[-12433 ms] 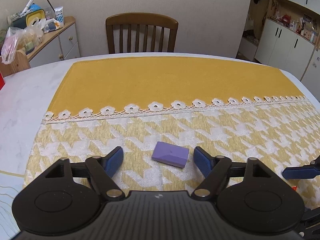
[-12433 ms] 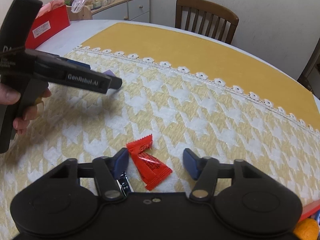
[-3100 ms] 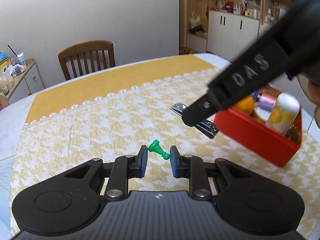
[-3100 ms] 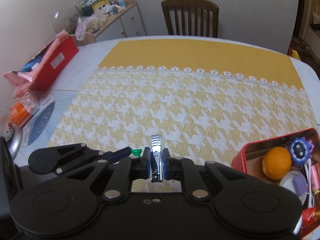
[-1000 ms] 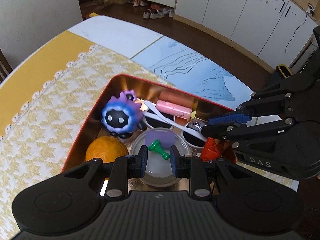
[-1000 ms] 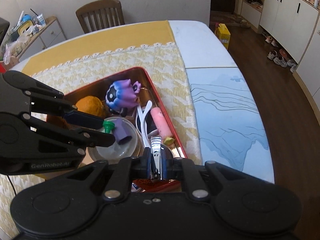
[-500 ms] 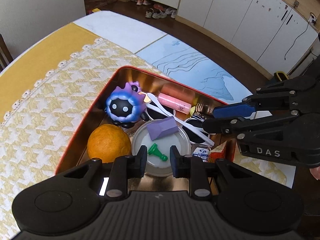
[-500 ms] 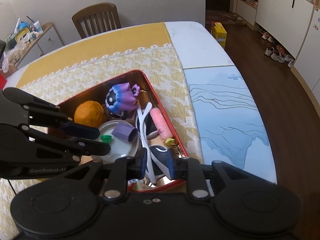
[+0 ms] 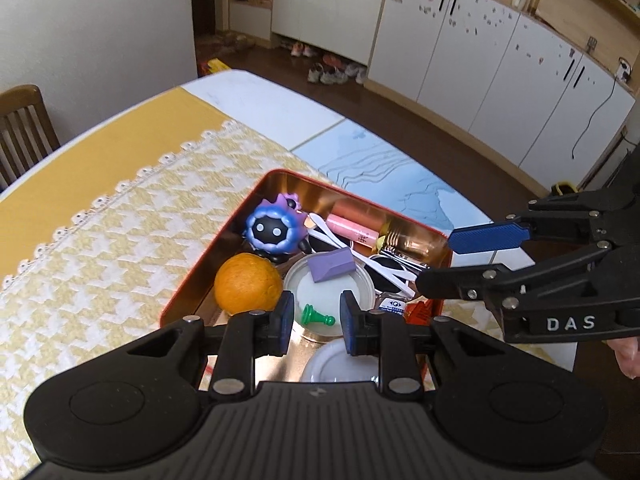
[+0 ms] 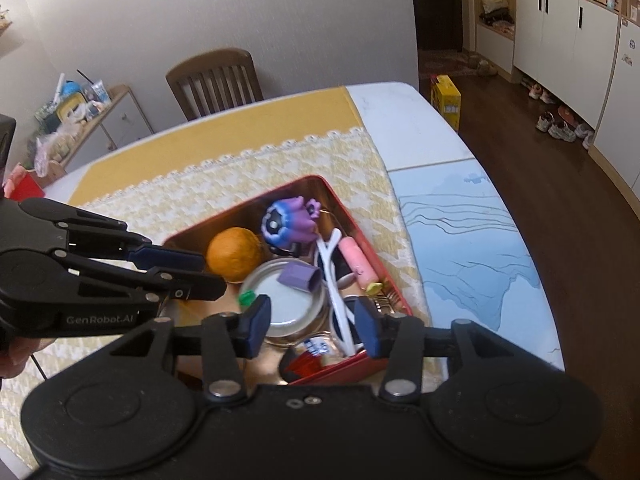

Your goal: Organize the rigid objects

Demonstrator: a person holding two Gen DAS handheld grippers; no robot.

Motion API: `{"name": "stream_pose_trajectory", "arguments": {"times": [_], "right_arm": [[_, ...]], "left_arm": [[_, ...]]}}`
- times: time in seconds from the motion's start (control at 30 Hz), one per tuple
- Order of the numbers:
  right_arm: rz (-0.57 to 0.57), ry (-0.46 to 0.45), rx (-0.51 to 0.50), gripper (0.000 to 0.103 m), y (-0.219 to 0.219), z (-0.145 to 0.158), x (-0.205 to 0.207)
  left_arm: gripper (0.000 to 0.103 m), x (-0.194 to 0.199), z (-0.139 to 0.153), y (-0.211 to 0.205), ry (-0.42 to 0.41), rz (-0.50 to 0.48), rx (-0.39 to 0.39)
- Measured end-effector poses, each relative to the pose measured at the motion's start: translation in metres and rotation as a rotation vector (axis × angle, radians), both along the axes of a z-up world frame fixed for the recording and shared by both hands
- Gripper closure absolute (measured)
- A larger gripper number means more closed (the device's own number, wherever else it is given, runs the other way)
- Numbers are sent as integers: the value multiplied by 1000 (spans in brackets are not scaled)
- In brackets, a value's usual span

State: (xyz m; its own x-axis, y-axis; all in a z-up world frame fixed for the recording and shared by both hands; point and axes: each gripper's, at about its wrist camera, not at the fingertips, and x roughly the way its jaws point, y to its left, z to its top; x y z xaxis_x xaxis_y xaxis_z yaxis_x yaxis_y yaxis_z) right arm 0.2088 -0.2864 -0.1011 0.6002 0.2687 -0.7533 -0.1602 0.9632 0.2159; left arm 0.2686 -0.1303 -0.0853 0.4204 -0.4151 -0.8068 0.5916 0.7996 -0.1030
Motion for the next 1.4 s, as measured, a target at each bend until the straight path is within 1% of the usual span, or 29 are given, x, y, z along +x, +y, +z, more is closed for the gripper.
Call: {"name": "stream_pose_trajectory", "arguments": {"times": [0.2, 0.3, 0.37, 0.4, 0.53, 0.6, 0.63, 0.77, 0.87, 0.93, 1.0, 1.07, 1.1, 1.23, 1.4], "right_arm": [[11, -56, -2, 44, 9, 15, -22], [14, -85, -4, 40, 13, 22, -32], [13, -102, 7, 38, 15, 26, -39], [12, -112, 12, 35, 15, 27, -42], [20, -155, 19, 28, 20, 34, -56], [27, -180, 19, 21, 23, 37, -64], [29, -192, 17, 20, 25, 39, -69], [32, -235, 23, 10, 29, 44, -87], [31, -272, 16, 0, 33, 47, -101], [24, -298, 13, 0, 35, 50, -109], [19, -313, 15, 0, 35, 52, -115], [14, -331, 20, 0, 36, 54, -121], [10, -339, 17, 0, 38, 55, -124], [0, -353, 4, 0, 41, 56, -133], [-25, -346, 0, 0, 42, 55, -140]], "left_arm": [[78, -21, 15, 15, -51, 28, -33], [67, -31, 19, 23, -63, 43, -48], [44, -40, 22, 30, -82, 52, -63], [41, -45, 23, 33, -96, 58, -68], [39, -61, 28, 44, -129, 88, -81], [32, -70, 30, 50, -149, 99, -88], [28, -74, 32, 53, -158, 103, -95], [20, -89, 37, 62, -180, 130, -115], [19, -100, 41, 65, -199, 148, -122], [19, -107, 44, 68, -202, 156, -130], [16, -114, 46, 70, -214, 165, -137], [3, -121, 48, 72, -229, 176, -149], [2, -124, 50, 74, -239, 181, -157], [1, -136, 54, 77, -251, 192, -167], [1, -144, 58, 79, -259, 212, -169]]}}
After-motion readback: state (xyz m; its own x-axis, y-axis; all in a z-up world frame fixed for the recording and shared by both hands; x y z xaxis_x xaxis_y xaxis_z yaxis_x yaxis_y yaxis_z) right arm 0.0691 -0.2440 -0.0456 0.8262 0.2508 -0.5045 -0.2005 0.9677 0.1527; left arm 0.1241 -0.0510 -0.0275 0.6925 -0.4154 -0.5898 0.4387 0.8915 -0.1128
